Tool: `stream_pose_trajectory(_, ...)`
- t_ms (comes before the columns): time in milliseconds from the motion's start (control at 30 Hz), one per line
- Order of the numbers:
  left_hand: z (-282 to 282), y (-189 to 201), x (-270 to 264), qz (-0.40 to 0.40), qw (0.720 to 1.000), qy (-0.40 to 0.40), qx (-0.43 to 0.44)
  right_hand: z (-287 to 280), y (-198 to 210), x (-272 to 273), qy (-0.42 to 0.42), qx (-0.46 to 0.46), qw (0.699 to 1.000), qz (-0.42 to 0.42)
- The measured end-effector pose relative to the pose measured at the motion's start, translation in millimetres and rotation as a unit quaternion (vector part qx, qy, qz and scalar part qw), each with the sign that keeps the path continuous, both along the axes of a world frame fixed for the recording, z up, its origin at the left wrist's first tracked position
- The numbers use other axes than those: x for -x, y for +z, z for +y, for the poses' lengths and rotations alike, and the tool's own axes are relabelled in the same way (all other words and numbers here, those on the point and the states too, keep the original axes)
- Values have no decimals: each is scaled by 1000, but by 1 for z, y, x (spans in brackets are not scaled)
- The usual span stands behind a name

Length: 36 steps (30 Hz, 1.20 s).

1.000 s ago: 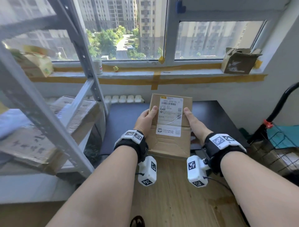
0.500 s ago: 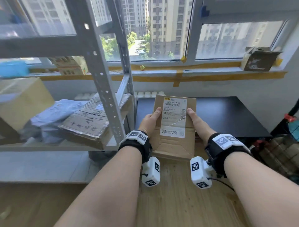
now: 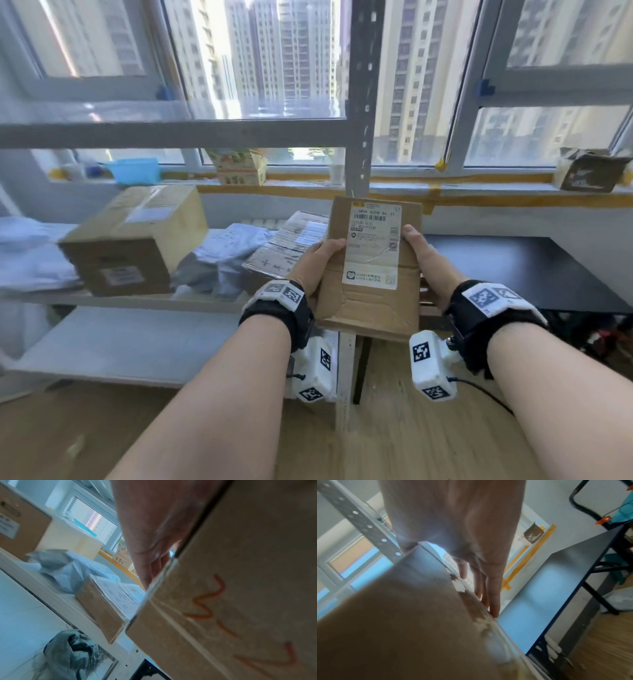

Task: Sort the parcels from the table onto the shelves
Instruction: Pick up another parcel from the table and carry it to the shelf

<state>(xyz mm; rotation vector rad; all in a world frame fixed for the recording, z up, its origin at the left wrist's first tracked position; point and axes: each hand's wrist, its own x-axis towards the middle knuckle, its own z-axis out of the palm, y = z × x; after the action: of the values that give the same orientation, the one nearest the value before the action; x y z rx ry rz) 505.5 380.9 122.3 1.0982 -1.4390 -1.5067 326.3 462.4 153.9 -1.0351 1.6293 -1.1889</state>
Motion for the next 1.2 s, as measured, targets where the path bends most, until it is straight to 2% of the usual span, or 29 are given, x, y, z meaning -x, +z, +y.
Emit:
stream_pose_trajectory(167, 0, 47, -68, 13, 998, 58, 38, -13, 38, -57, 55, 7, 998, -26)
stream_pose_trajectory(333, -21, 111, -117, 55, 994, 60, 76, -33, 83, -96, 135, 30, 990, -27)
stream_pose_trajectory(500, -53, 178, -151, 14, 991, 81, 102, -68, 145, -116, 160, 98, 982, 5)
stream_pose_trajectory(667, -90, 226, -159, 10, 988, 83, 131, -124, 195, -121, 143, 129, 981, 13)
stream_pose_trajectory(867, -131, 253, -161, 30, 981, 118, 152, -194, 240, -122, 128, 139, 982, 10)
stream_pose_trajectory(1200, -203, 271, -152, 51, 985, 137, 92, -261, 247, -132, 137, 121, 979, -91)
